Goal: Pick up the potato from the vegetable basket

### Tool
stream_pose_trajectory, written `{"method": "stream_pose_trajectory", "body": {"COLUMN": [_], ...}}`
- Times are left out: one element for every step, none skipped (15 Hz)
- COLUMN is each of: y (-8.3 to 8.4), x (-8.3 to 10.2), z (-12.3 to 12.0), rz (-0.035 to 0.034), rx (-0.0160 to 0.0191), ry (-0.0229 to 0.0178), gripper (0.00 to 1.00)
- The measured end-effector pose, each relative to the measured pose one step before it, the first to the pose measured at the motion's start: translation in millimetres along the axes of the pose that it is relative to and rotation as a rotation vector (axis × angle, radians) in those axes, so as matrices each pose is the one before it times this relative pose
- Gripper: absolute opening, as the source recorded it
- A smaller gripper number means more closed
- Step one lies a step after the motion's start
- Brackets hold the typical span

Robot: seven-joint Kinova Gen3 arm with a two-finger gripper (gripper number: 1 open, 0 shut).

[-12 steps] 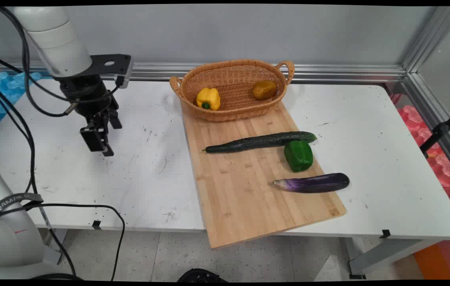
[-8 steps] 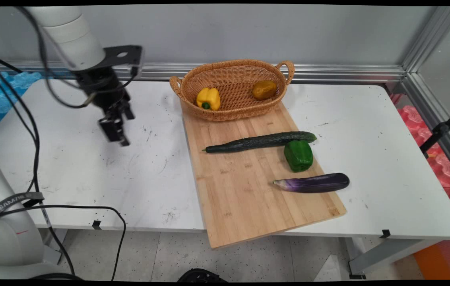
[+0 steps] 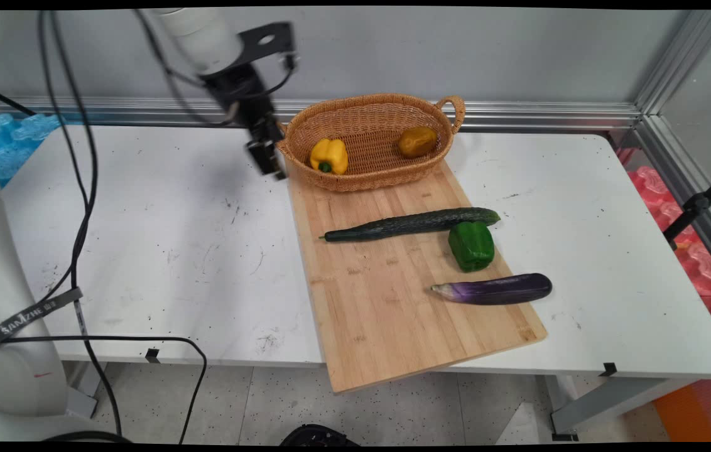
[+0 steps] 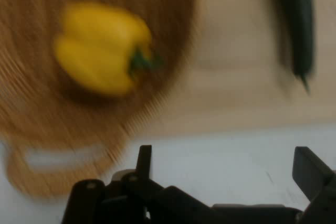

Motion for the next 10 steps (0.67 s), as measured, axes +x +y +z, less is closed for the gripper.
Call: {"method": "stream_pose_trajectory", "body": {"y": [-5.67, -5.61, -6.31, -3.94, -5.49, -5.73, -5.28, -4.11, -2.44, -3.70], "x": [9.38, 9.16, 10.38, 6.72, 9.62, 10.25, 9.54, 7.51, 4.56, 6.31], "z": [2.28, 2.81, 3.76, 2.90, 4.74, 6.16, 7.45, 6.93, 4.97, 7.79], "rz": [0.00035, -0.00003, -0.00049, -0.00026, -0.00094, -0.00126, -0.00150, -0.00126, -0.00080, -0.00143], "rx": [0.01286, 0.01253, 0.01403, 0.00891, 0.01187, 0.01117, 0.00898, 0.00577, 0.00244, 0.00378], "ry": [0.01967, 0.02003, 0.02368, 0.01537, 0.02312, 0.02517, 0.02549, 0.02025, 0.01232, 0.01820], "gripper": [1.00, 1.00, 1.00, 1.00, 1.00, 1.00, 1.00, 1.00, 1.00, 1.00]}}
